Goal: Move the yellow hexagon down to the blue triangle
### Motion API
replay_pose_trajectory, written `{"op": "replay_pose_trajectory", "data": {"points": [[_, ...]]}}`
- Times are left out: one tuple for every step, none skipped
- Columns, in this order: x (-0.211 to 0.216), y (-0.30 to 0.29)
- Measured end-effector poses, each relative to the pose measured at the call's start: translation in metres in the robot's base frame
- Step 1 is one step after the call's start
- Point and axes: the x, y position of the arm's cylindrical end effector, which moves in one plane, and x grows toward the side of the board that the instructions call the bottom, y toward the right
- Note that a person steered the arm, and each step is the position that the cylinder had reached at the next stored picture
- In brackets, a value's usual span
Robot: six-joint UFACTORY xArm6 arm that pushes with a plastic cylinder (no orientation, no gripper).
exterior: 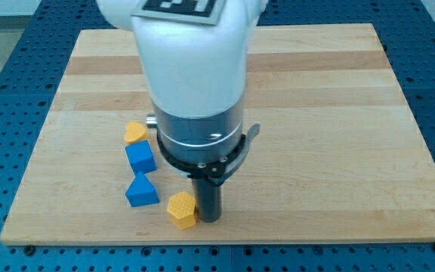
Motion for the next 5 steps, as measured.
{"op": "replay_pose_trajectory", "data": {"points": [[0.000, -0.013], [0.000, -0.024], [0.000, -0.034], [0.000, -0.043], [0.000, -0.050]]}}
